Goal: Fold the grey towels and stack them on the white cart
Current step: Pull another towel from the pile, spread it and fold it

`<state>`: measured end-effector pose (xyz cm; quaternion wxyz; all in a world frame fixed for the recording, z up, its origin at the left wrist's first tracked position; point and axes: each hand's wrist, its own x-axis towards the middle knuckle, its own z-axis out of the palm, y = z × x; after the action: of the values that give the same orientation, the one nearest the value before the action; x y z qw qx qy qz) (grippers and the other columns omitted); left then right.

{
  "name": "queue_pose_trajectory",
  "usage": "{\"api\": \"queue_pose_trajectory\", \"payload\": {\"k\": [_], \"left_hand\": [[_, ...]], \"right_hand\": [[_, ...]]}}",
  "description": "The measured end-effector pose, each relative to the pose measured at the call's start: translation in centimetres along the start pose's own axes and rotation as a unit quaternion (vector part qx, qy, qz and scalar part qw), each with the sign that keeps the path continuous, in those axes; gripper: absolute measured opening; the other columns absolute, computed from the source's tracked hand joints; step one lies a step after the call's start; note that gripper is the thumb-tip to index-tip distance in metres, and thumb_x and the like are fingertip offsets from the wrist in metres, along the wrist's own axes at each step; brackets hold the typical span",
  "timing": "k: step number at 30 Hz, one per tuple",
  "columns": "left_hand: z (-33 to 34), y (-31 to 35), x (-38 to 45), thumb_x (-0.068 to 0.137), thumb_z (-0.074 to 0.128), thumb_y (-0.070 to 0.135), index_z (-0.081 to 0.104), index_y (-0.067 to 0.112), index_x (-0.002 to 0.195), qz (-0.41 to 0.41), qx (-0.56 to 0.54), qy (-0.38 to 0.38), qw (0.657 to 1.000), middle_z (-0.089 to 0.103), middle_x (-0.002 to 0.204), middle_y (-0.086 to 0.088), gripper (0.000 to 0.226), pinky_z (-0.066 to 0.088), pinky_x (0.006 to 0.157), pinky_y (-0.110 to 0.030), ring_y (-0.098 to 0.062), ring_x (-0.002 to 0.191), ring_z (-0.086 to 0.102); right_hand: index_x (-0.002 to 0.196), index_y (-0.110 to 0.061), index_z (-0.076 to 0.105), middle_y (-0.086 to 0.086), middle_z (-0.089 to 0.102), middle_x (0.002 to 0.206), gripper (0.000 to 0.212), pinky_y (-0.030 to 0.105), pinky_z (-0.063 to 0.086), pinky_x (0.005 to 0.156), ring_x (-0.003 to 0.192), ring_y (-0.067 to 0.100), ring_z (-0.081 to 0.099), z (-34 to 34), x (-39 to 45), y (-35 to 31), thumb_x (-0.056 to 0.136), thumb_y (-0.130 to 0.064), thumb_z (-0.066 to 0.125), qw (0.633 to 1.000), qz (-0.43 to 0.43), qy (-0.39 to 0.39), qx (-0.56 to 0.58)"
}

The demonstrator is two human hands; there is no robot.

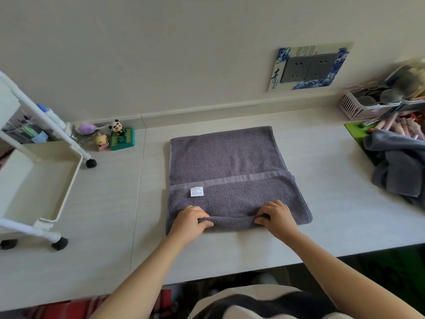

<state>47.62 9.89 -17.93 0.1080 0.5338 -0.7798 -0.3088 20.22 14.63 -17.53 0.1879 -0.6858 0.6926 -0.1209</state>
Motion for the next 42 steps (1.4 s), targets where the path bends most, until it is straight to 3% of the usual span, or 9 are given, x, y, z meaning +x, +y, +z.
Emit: {"api": "queue_pose_trajectory", "payload": {"k": [3, 6, 11, 16, 23, 27, 31, 35, 42], "left_hand": [[-1.4, 1.3, -0.7, 0.082, 0.068, 0.037, 0.071, 0.019, 0.079, -0.034, 0.021, -0.111, 0.993, 0.064, 0.075, 0.004, 0.018, 0.042, 0.068, -0.026, -0.016, 0.079, 0.06], [-2.5, 2.6, -1.8, 0.084, 0.066, 0.04, 0.067, 0.02, 0.073, -0.064, 0.014, -0.22, 0.973, 0.056, 0.069, 0.002, 0.023, 0.035, 0.059, -0.026, -0.011, 0.065, 0.049], [-5.4, 4.3, -2.9, 0.083, 0.07, 0.036, 0.067, 0.028, 0.061, -0.102, -0.097, -0.326, 0.935, 0.056, 0.07, 0.004, 0.024, 0.036, 0.064, -0.023, -0.006, 0.064, 0.047], [-9.9, 4.9, -1.3, 0.084, 0.068, 0.036, 0.075, 0.024, 0.082, -0.15, -0.123, -0.347, 0.917, 0.07, 0.081, 0.006, 0.014, 0.048, 0.079, -0.021, -0.005, 0.077, 0.062], [-14.4, 2.9, 5.4, 0.087, 0.064, 0.035, 0.074, 0.022, 0.089, -0.213, -0.132, -0.305, 0.919, 0.071, 0.094, 0.0, 0.017, 0.049, 0.094, -0.032, -0.019, 0.096, 0.064], [-14.7, 1.9, 10.0, 0.093, 0.052, 0.045, 0.068, 0.015, 0.112, -0.218, -0.05, -0.204, 0.953, 0.065, 0.117, -0.005, 0.039, 0.046, 0.092, -0.028, -0.019, 0.105, 0.06], [-12.2, 0.9, 11.7, 0.093, 0.035, 0.06, 0.063, 0.015, 0.117, -0.192, 0.027, -0.178, 0.965, 0.06, 0.123, -0.005, 0.058, 0.044, 0.093, -0.03, -0.022, 0.11, 0.056], [-9.6, -1.9, 12.4, 0.088, 0.047, 0.06, 0.055, 0.014, 0.102, -0.14, 0.151, -0.163, 0.965, 0.053, 0.111, -0.005, 0.049, 0.044, 0.086, -0.035, -0.022, 0.104, 0.05], [-9.2, -1.6, 12.9, 0.098, 0.039, 0.04, 0.048, 0.014, 0.101, -0.118, 0.217, -0.104, 0.963, 0.057, 0.112, -0.005, 0.028, 0.037, 0.076, -0.032, -0.022, 0.099, 0.051]], "right_hand": [[0.087, -0.027, 0.066, -0.015, 0.056, 0.088, 0.013, 0.031, 0.026, 0.093, 0.098, 0.011, 0.042, -1.8, -0.4, -0.3, 0.086, -0.039, 0.062, 0.992, -0.004, -0.127, -0.021], [0.084, -0.029, 0.063, -0.015, 0.055, 0.085, 0.011, 0.028, 0.034, 0.094, 0.089, 0.008, 0.046, -3.6, -1.4, -0.7, 0.086, -0.04, 0.062, 0.976, -0.001, -0.219, -0.005], [0.069, -0.029, 0.059, -0.01, 0.058, 0.07, 0.02, 0.019, 0.041, 0.067, 0.063, 0.004, 0.049, -7.7, -1.0, -2.2, 0.088, -0.033, 0.061, 0.942, -0.024, -0.334, 0.018], [0.073, -0.025, 0.064, -0.013, 0.058, 0.071, 0.018, 0.017, 0.038, 0.067, 0.066, 0.001, 0.05, -11.5, 2.9, -4.5, 0.087, -0.036, 0.062, 0.929, -0.022, -0.369, 0.027], [0.06, -0.021, 0.05, -0.002, 0.042, 0.059, 0.038, 0.027, 0.03, 0.063, 0.057, 0.013, 0.037, -11.7, 13.8, -7.5, 0.094, -0.04, 0.052, 0.928, -0.047, -0.365, -0.062], [0.081, -0.013, 0.065, 0.006, 0.06, 0.082, 0.042, 0.028, 0.037, 0.075, 0.076, 0.016, 0.049, -10.4, 19.0, -7.3, 0.097, -0.044, 0.042, 0.951, -0.028, -0.303, -0.062], [0.088, -0.018, 0.051, -0.005, 0.045, 0.085, 0.041, 0.027, 0.031, 0.079, 0.079, 0.012, 0.043, -8.2, 20.3, -6.7, 0.097, -0.054, 0.034, 0.938, -0.027, -0.34, -0.068], [0.092, -0.02, 0.047, -0.005, 0.047, 0.081, 0.034, 0.027, 0.033, 0.066, 0.076, 0.015, 0.046, -5.6, 21.2, -4.6, 0.087, -0.053, 0.055, 0.945, -0.069, -0.31, -0.077], [0.113, -0.018, 0.049, 0.005, 0.06, 0.108, 0.035, 0.032, 0.039, 0.077, 0.096, 0.024, 0.053, -4.9, 21.3, -5.2, 0.093, -0.047, 0.045, 0.95, -0.05, -0.261, -0.163]]}}
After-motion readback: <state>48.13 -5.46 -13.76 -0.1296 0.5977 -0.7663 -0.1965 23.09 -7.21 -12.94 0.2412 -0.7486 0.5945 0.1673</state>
